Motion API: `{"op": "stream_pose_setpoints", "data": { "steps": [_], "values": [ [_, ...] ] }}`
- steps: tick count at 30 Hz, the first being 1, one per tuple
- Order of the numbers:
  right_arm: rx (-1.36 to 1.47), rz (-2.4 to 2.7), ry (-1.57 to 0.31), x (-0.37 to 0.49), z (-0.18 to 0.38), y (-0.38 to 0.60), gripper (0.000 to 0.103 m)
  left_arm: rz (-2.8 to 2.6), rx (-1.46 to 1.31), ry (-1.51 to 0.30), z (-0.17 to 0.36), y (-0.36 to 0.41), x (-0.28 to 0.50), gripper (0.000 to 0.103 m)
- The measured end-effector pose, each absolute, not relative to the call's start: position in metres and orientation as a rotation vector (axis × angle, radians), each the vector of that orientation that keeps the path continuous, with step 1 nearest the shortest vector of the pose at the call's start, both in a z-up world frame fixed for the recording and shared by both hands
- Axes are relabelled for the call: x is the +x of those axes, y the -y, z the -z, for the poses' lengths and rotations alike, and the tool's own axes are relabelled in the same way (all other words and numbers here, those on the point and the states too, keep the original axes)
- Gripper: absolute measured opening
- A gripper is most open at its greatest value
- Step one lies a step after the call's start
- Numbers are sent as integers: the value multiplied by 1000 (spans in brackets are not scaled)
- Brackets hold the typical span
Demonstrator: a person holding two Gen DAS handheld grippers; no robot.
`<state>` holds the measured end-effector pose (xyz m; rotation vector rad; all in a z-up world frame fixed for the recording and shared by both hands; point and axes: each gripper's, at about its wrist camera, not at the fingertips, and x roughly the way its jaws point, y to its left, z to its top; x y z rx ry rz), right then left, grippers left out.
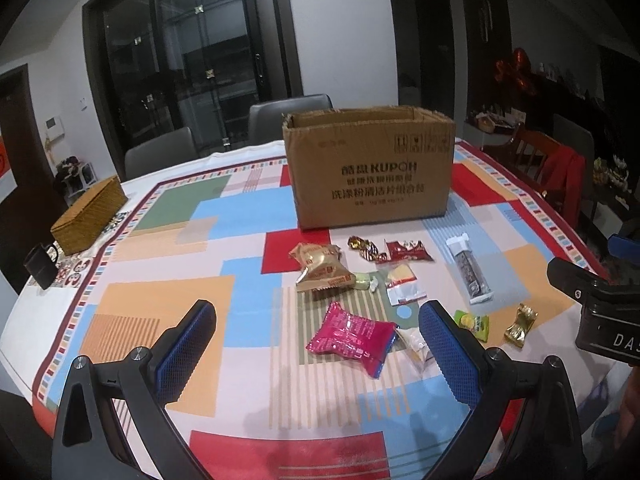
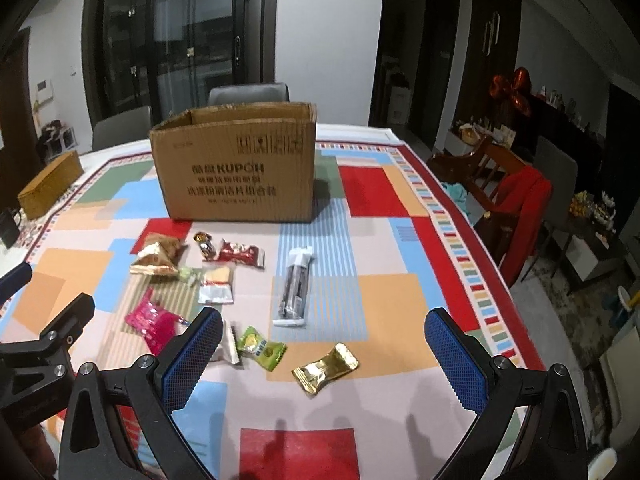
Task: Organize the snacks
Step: 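Move the left tool toward the pink packet while the right tool approaches the green-yellow candy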
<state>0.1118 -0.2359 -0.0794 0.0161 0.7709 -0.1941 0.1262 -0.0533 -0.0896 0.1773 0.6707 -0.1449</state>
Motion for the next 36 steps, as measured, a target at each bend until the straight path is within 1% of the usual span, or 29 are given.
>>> {"op": "stream_pose_setpoints", "data": {
  "steps": [12,15,21,24,27,29,32,34,36],
  "values": [
    [25,222,-827,123,111,242,101,188,218,-707,123,65,142,102],
    [28,215,-844,127,118,242,99,194,228,-720,131,67,147,101],
    [3,175,-875,135,131,234,91,198,269,-752,145,69,155,97],
    [-12,150,-887,137,135,228,87,208,275,-767,150,70,156,97],
    [-22,125,-907,141,142,222,81,209,284,-780,155,71,160,97],
    [-32,116,-921,143,146,220,76,211,290,-789,159,71,163,96],
    [-40,97,-940,147,152,217,71,218,301,-805,165,72,168,93],
    [-41,82,-951,149,156,215,70,225,300,-819,168,72,171,91],
    [-48,71,-961,152,160,212,69,229,296,-833,171,71,173,86]
  ]
}}
